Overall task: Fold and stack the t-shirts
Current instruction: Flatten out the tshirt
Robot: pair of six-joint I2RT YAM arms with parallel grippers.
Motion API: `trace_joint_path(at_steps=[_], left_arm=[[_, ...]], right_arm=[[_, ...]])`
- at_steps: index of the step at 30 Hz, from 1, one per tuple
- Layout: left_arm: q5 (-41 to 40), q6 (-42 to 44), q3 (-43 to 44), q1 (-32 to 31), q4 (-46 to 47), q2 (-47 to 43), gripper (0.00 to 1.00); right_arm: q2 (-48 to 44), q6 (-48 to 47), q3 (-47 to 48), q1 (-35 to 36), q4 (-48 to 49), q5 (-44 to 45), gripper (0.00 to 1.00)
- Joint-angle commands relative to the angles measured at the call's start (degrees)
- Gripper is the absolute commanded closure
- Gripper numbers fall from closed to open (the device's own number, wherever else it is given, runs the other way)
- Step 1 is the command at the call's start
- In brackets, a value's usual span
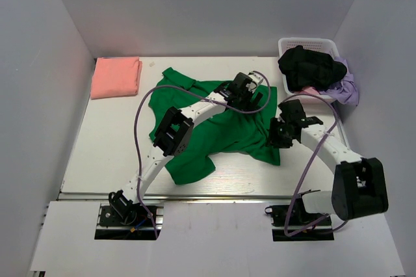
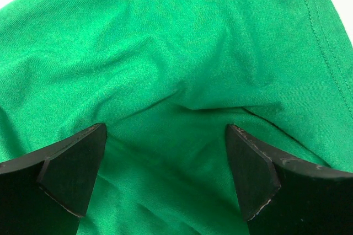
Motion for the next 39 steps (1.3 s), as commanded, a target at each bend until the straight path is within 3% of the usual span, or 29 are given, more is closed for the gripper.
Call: trace_joint_path(at_steps=[1,4,14,15,16,17,18,31,34,35,37,39], left_arm=[[2.0,0.7,-3.2,-0.3,-9.4,3.4,0.01],[1.5,0.2,-3.8,-0.3,-9.4,3.4,0.01],[2.6,-0.3,-3.8,-0.3,-9.4,3.4,0.01],[2.0,-0.3,-3.8,-0.3,-9.4,3.4,0.01],[2.0,-0.3,-3.8,-0.3,-9.4,3.4,0.01],[2.0,-0.3,-3.8,-0.3,-9.4,3.4,0.01],[1.5,-0.3,-3.8,-0.3,-9.4,3.4,0.01],[1.0,-0.3,-4.8,-0.3,-8.9,2.8,0.01],[2.1,-0.3,-5.3,-0.3,-8.4,2.8,0.01],[2.1,-0.3,-5.3,-0.3,-8.4,2.8,0.01],[2.1,-0.3,-5.3,-0.3,-8.4,2.8,0.01],[2.1,-0.3,-5.3,-0.3,-8.4,2.8,0.01]], right_arm=[[3.4,-2.1,3.7,0.1,7.1,2.4,0.59],[7.4,-3.1,4.9,0.2,7.9,1.2,0.67],[13.7,-1.4,5.4,0.2,10.7,1.5,0.65],[14.3,-1.2,5.5,0.2,10.5,2.9,0.72],[15.0,0.0,5.8,0.1,9.9,3.0,0.89],[15.0,0.1,5.6,0.1,9.3,5.0,0.98],[14.6,0.2,5.5,0.2,9.0,5.6,1.0],[-4.4,0.8,4.3,0.1,-15.7,8.8,1.0],[-6.3,-2.6,1.9,0.1,-12.2,1.0,0.97],[-6.4,-3.1,1.4,0.4,-7.0,-5.3,0.97],[-5.3,-4.0,0.9,0.2,-3.4,-8.9,0.77],[-2.3,-4.5,1.5,0.4,2.3,-12.1,0.74]])
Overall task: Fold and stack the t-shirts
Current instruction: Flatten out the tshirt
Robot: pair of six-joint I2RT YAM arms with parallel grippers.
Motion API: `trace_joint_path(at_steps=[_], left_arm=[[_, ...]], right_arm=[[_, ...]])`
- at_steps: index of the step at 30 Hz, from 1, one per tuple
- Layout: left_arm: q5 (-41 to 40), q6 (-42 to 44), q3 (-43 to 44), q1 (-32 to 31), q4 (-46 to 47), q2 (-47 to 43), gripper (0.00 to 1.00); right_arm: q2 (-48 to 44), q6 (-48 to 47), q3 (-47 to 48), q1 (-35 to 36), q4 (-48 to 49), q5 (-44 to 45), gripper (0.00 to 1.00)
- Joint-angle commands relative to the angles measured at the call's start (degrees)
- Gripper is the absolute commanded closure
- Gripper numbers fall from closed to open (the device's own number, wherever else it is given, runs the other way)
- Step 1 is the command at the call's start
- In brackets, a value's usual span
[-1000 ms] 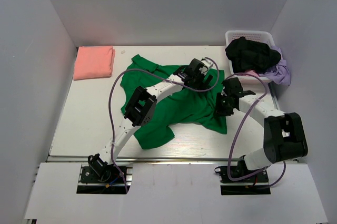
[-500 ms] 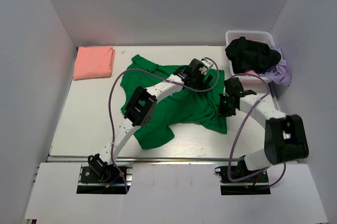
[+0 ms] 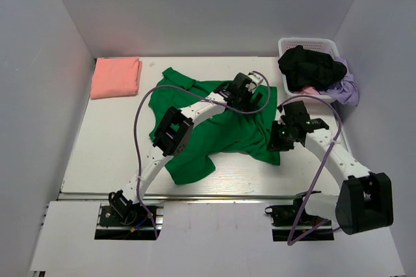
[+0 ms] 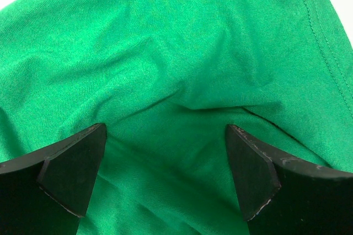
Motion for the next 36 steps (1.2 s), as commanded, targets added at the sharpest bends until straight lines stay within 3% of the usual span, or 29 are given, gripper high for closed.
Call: trace_joint_path(at_steps=[1,7,10,12,13,14,18,24,28,29,32,36], left_arm=[[1.9,-0.3,-4.0,-0.4,-9.5,3.3,0.01],[1.3,-0.3,-4.5,-0.4,-9.5,2.7,0.01],[0.8,-0.3,-5.0,-0.4,-9.5,2.2,0.01],[0.8,-0.3,-5.0,-0.4,-9.5,2.2,0.01],[0.8,-0.3,-5.0,-0.4,-9.5,2.2,0.01],[0.8,-0.3,-5.0,-0.4,-9.5,2.2,0.01],[0.3,-0.3,-5.0,-0.4,-10.1,2.2,0.01],[-0.3,-0.9,-5.0,-0.4,-10.2,2.2,0.01],[-0.3,-0.9,-5.0,-0.4,-10.2,2.7,0.01],[-0.3,-0.9,-5.0,-0.4,-10.2,2.7,0.01],[-0.3,-0.9,-5.0,-0.4,-10.2,2.7,0.01],[-0.3,-0.9,-5.0,-0.4,-10.2,2.2,0.01]], right_arm=[[3.2,-2.1,0.7,0.0,11.0,-8.6,0.71],[14.7,-1.0,4.8,0.1,15.3,-6.1,0.57],[18.6,-0.4,6.4,0.1,14.9,-5.1,0.57],[19.3,-0.3,6.4,0.1,15.5,-6.1,0.73],[19.0,0.4,6.3,0.1,16.3,-6.6,0.94],[18.6,0.4,6.4,0.2,16.2,-7.4,1.0],[13.4,1.8,7.7,0.3,8.9,-8.1,1.0],[2.1,2.1,9.7,0.2,-13.6,-11.4,1.0],[-2.5,3.4,7.2,0.5,-18.9,-14.3,1.0],[-3.3,4.0,6.1,0.5,-18.1,-17.8,0.86],[-4.4,4.1,1.1,0.5,-16.3,-19.5,0.65],[-4.2,1.0,3.4,0.4,-15.4,-19.3,0.48]])
